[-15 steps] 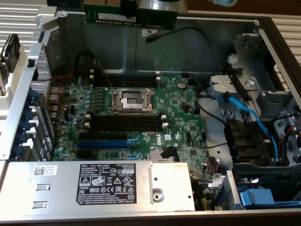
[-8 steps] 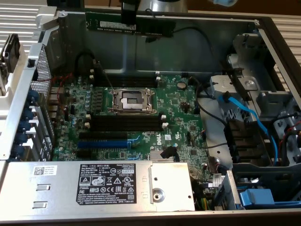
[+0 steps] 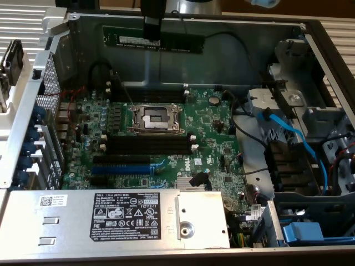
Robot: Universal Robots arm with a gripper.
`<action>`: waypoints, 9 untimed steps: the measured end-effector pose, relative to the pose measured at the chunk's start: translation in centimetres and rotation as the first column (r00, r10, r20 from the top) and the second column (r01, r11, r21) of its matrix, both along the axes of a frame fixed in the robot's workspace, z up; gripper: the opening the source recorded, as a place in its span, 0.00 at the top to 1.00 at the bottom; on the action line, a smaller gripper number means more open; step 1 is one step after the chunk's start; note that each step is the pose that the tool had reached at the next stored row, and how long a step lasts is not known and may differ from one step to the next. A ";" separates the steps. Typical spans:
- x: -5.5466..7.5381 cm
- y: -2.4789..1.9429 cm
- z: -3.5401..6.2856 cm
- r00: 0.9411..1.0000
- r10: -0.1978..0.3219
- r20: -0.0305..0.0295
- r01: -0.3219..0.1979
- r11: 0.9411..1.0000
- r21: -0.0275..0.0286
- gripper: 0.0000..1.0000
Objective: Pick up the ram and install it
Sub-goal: 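Pick up the ram and move it above insertion slot, then insert the ram into the slot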
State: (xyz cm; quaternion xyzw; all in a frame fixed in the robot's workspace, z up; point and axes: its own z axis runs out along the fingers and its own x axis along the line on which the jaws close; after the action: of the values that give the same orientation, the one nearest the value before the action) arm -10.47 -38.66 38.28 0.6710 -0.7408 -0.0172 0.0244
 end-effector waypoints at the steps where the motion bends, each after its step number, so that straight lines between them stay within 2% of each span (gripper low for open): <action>1: 0.0 -0.02 -0.15 1.000 -0.002 0.000 0.002 1.000 0.000 0.87; 8: 0.0 -0.02 -0.16 1.000 -0.003 0.000 0.003 1.000 0.000 0.87; 9: 0.0 -0.02 -0.19 1.000 -0.003 0.000 0.003 1.000 -0.002 0.87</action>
State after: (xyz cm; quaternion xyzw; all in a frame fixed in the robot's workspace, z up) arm -10.47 -38.67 38.09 0.6699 -0.7418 -0.0163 0.0249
